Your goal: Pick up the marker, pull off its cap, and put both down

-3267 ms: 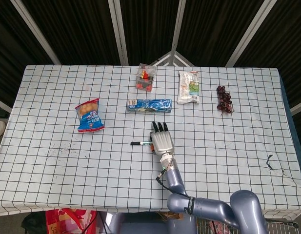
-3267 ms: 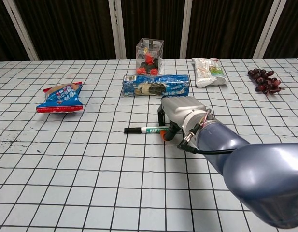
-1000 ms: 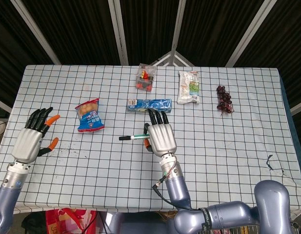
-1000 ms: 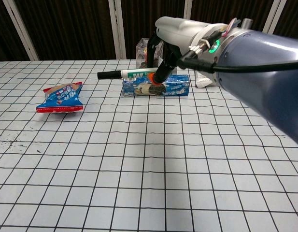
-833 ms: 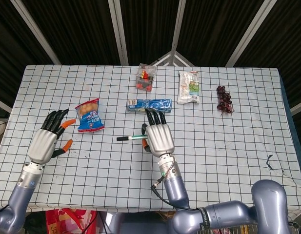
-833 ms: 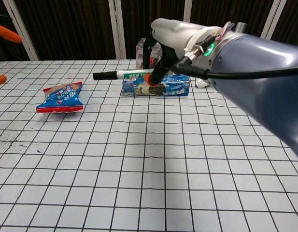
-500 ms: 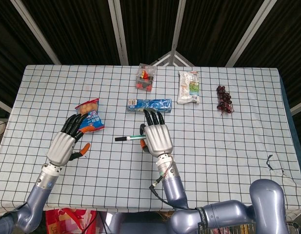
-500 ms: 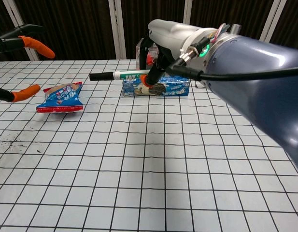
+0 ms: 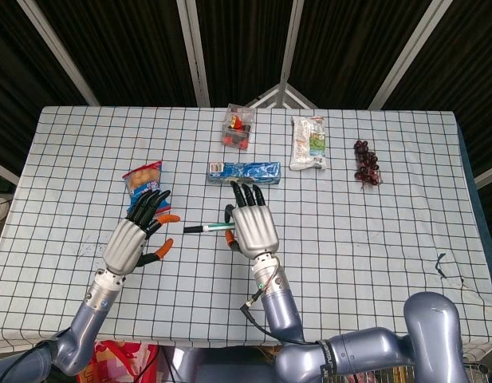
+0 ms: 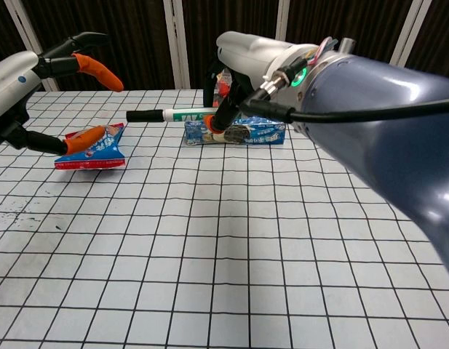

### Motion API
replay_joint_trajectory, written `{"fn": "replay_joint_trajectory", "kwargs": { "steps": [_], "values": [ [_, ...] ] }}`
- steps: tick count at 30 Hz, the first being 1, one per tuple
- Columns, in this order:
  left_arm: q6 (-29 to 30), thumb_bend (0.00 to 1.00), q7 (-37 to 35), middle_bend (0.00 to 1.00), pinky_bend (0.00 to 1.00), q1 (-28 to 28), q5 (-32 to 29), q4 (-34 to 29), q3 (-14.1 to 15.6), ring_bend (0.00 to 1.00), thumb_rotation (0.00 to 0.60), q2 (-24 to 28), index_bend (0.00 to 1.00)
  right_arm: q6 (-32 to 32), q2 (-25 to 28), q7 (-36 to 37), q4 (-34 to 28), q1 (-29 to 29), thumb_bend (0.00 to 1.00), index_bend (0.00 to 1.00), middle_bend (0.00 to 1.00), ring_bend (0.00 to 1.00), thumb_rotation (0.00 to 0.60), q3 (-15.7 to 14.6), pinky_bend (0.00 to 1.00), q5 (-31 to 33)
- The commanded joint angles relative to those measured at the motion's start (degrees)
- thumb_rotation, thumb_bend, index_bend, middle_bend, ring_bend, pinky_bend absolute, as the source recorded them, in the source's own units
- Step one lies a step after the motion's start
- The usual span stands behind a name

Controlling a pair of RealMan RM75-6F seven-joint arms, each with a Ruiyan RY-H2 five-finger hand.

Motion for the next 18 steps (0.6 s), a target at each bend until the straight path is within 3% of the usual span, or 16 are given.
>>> {"fn": "replay_joint_trajectory", "kwargs": {
  "steps": [1,18],
  "values": [
    [-0.45,0.48,1.00,0.02,0.01,-0.31,-0.23,-0.20,0.03,0.00,0.600,-0.24,0.36,-0.17,0.14,0.26,0.08,0.01,0.42,0.74,0.05,0.01,0.600,-0.08,0.00,0.09],
    [-0.94,0.48,3.96,0.05,0.01,-2.05,-0.98,-1.18,-0.55,0.00,0.600,-3.56,0.44,0.03,2.11,1.78,-2.44,-0.41,0.42,0.74,0.05,0.01,0.600,0.30,0.00,0.88]
  ]
}}
